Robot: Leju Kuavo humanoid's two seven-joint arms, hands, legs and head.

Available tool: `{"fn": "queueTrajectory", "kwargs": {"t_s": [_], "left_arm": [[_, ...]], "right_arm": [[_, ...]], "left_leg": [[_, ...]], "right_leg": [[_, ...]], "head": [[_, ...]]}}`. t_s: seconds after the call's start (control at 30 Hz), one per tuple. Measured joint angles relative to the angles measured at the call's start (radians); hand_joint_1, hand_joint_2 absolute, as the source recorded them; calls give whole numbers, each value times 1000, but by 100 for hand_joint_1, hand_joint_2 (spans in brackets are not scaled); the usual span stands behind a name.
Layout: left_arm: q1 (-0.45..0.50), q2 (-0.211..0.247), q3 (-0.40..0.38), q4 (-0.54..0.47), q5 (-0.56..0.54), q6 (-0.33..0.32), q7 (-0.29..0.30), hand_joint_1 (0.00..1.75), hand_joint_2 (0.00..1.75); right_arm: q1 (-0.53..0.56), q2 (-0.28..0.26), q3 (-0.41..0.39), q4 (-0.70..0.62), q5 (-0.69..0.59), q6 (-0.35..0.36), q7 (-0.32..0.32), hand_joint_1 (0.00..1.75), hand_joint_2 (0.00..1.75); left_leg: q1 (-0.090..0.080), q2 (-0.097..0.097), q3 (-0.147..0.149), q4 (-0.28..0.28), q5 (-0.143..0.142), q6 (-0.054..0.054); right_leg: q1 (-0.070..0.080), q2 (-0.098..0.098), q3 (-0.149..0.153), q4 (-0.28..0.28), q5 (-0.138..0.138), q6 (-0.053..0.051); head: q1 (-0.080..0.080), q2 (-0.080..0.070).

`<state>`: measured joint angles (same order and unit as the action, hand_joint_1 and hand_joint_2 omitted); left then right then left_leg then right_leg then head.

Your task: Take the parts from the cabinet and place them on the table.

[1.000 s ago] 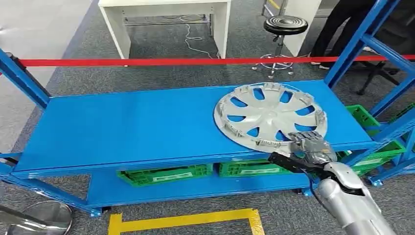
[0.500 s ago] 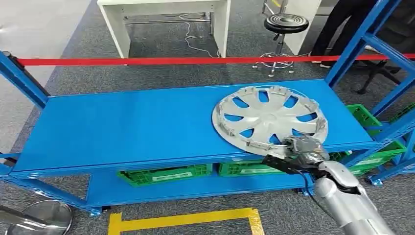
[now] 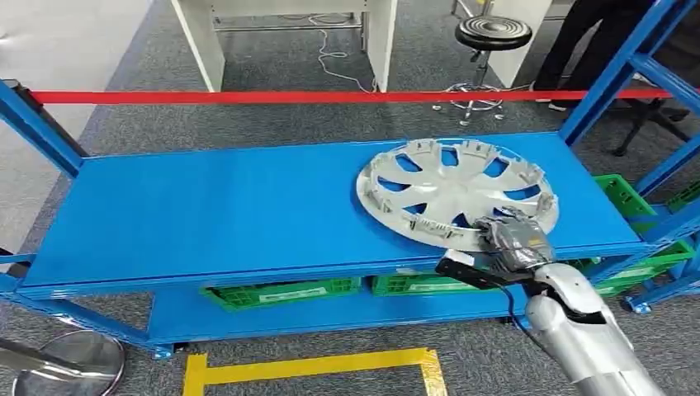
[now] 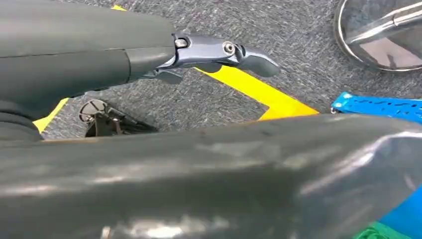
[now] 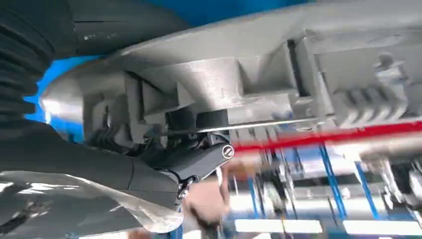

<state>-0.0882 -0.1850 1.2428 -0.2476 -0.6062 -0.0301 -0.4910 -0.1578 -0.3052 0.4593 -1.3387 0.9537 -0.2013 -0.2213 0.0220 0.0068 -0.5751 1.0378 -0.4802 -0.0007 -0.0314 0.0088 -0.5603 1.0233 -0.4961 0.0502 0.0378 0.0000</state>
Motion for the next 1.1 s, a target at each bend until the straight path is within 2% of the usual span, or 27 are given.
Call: {"fn": "queueTrajectory", "kwargs": {"t_s": [0.13, 0.37, 0.47, 0.6, 0.7, 0.9, 1.0, 1.1], "left_arm": [[1, -1, 1, 0, 0, 2, -3, 0, 0], [1, -5, 2, 0, -10, 6, -11, 0, 0], [1, -6, 3, 0, -1, -7, -23, 0, 0], [3, -7, 5, 0, -11, -6, -42, 0, 0], [6, -7, 4, 0, -21, 0, -48, 0, 0], [7, -10, 4, 0, -41, 6, -48, 0, 0], [8, -12, 3, 0, -45, 6, -48, 0, 0], [11, -10, 1, 0, -49, 3, -48, 0, 0]], "right_arm": [[30, 0, 3, -89, 137, -155, 33, 175, 175], [91, 3, 2, -213, 459, -461, 112, 175, 175], [116, 4, -5, -263, 517, -467, 123, 175, 175], [154, 6, -29, -355, 528, -467, 127, 175, 175], [187, 7, -61, -446, 529, -468, 85, 175, 175], [239, 42, -150, -593, 529, -467, -51, 175, 175], [253, 62, -190, -647, 529, -467, -95, 175, 175], [271, 77, -220, -703, 529, -467, -109, 175, 175]], "left_leg": [[0, -2, -2, 0, 0, 0], [0, -3, -6, -1, 0, 0], [0, -4, -7, -1, 0, 0], [0, -5, -7, -1, 0, 0], [0, -5, -7, -1, 0, 0], [0, -5, -7, -1, 0, 0], [0, -5, -7, -1, 0, 0], [0, -5, -8, -1, 0, 0]], "right_leg": [[0, -2, -2, 0, -2, -1], [0, -4, -5, 0, -3, -2], [0, -5, -6, 0, -3, -2], [0, -6, -6, 0, -3, -2], [0, -6, -6, 0, -3, -2], [0, -6, -6, 0, -4, -1], [0, -6, -6, 0, -4, -1], [0, -6, -6, 0, -4, -1]], "head": [[0, 0], [0, 0], [0, 0], [1, 0], [0, 0], [0, 0], [0, 0], [0, 0]]}}
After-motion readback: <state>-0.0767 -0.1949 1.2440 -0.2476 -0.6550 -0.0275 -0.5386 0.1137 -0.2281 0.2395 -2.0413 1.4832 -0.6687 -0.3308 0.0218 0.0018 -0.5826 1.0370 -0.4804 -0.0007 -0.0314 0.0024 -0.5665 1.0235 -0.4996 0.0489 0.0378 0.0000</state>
